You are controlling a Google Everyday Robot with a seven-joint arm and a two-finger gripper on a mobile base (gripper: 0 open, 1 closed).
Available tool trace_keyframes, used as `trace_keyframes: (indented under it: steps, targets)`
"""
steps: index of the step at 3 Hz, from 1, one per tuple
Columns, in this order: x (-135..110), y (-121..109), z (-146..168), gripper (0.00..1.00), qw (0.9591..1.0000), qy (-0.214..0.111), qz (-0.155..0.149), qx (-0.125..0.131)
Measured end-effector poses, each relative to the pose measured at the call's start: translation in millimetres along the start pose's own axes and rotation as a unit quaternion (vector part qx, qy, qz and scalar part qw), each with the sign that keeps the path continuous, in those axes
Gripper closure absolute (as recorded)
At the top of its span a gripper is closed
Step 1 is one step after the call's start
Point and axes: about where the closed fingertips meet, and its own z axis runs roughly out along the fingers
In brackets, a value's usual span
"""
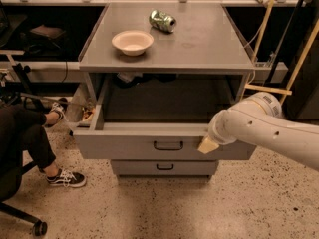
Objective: Open top drawer
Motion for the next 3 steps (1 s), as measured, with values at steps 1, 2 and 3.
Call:
trace_keyframes:
  steps: [1, 2, 3]
  targets:
    - [-1.3, 0.5, -1.5, 1.00, 1.0000, 0.000, 0.000, 0.000]
    - [4.9, 7.6, -4.9, 1.00, 1.0000, 0.002, 0.005, 0.001]
    - [3.4, 7.9, -6.7, 1.00, 1.0000, 0.002, 0.005, 0.001]
